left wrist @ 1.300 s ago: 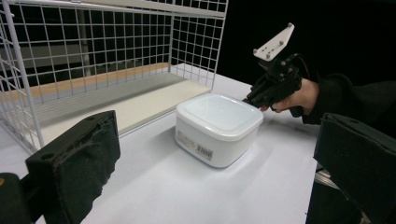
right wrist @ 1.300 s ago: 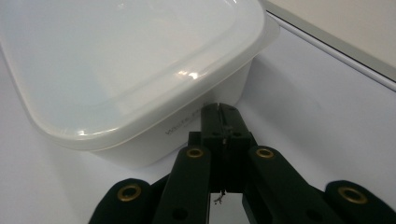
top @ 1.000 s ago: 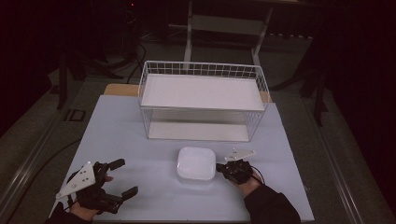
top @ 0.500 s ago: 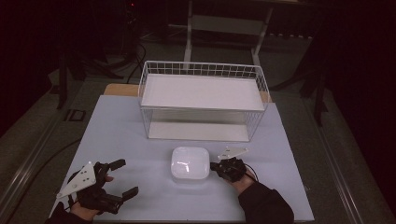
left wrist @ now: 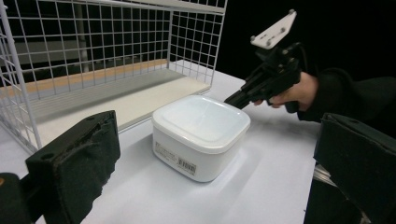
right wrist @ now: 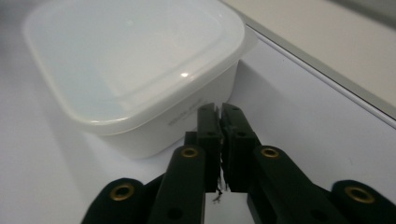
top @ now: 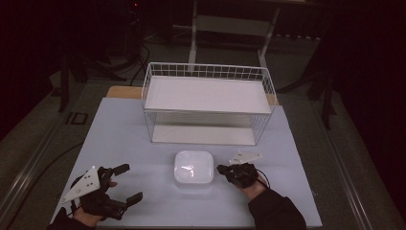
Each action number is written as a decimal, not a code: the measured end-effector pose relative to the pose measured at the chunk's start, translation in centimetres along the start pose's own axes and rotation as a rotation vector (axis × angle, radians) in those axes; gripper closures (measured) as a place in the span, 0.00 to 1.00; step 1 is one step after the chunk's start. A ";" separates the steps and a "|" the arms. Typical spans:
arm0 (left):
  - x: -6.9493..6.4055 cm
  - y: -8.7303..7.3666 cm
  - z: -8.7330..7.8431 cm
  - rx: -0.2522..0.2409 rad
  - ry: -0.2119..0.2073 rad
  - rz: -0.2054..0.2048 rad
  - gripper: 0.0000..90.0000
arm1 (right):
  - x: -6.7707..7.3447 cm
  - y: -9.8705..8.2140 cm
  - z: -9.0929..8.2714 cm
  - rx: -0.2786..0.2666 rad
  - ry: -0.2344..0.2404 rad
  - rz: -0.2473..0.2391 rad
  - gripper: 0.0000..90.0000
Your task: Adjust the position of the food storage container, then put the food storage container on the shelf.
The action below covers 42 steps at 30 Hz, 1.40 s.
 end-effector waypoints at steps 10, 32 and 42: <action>-0.1 0.1 0.5 0.001 -0.005 -0.014 0.00 | 0.9 0.1 -3.0 -0.093 0.038 0.050 0.57; 1.2 4.2 5.4 0.122 -0.049 -0.083 0.00 | 2.2 2.8 -6.3 -0.312 0.080 0.027 0.18; 2.2 4.5 7.9 0.173 -0.088 -0.127 0.00 | 1.5 3.5 -5.7 -0.266 0.068 0.116 0.17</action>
Point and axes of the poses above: each handheld gripper's, and its own axes: z roughly forward along the jaws, y roughly out of its top, x roughly to its left, the point moved 4 cm from there along z, roughly forward along the jaws, and after that the axes turned 13 degrees about z, right-handed, at the moved point
